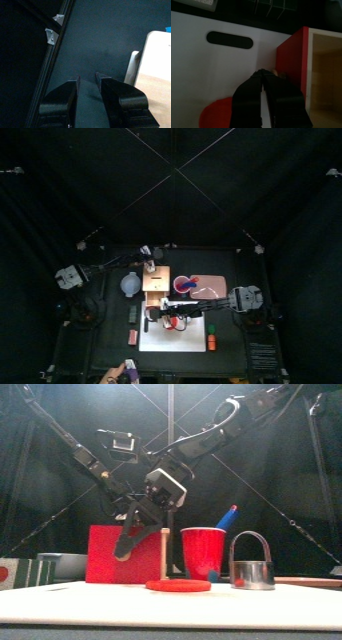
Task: Get the cutter from the drawer then cut the dough then place the extra dough in the bowl
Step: Cut the dough
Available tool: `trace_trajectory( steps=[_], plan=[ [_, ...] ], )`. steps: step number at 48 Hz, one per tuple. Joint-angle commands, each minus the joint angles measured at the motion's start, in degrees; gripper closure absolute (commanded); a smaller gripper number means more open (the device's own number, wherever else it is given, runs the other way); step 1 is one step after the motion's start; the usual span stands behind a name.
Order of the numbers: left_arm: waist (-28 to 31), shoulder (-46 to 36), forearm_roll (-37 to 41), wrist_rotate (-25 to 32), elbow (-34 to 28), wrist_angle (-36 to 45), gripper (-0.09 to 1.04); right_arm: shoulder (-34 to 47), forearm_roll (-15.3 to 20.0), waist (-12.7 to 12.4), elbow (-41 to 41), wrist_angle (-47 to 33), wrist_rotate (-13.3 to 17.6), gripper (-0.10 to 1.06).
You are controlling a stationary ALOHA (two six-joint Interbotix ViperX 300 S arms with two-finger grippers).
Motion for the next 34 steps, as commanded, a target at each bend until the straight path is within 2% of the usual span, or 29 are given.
trace_trajectory(
  steps=[1, 12, 18, 26, 34],
  plan=[
    [0.1, -0.7, 0.2, -0.1, -0.8, -0.5, 0.22, -1.3, -1.1, -3.0, -1.5, -0.3, -0.1, 0.63],
    [0.1, -0.4, 0.3, -0.1, -0.7, -1.8, 0.22, -0.4, -2.8, -6.9, -1.8, -0.5, -0.1, 0.63],
    [0.1, -0.2, 0.2, -0.2, -0.5, -1.9, 0.22, 0.0, -3.2, -8.2, -2.5, -0.8, -0.1, 0.63],
    [-0.1, -0.2, 0.1, -0.2, -0.3, -2.5, 0.22, 0.3, -3.8, -8.7, -3.9, -0.9, -0.3, 0.63],
    [-0.3, -0.2, -0.4, -0.2, -0.2, -2.5, 0.22, 0.4, -6.1, -9.3, -4.0, -0.5, -0.2, 0.63]
  ],
)
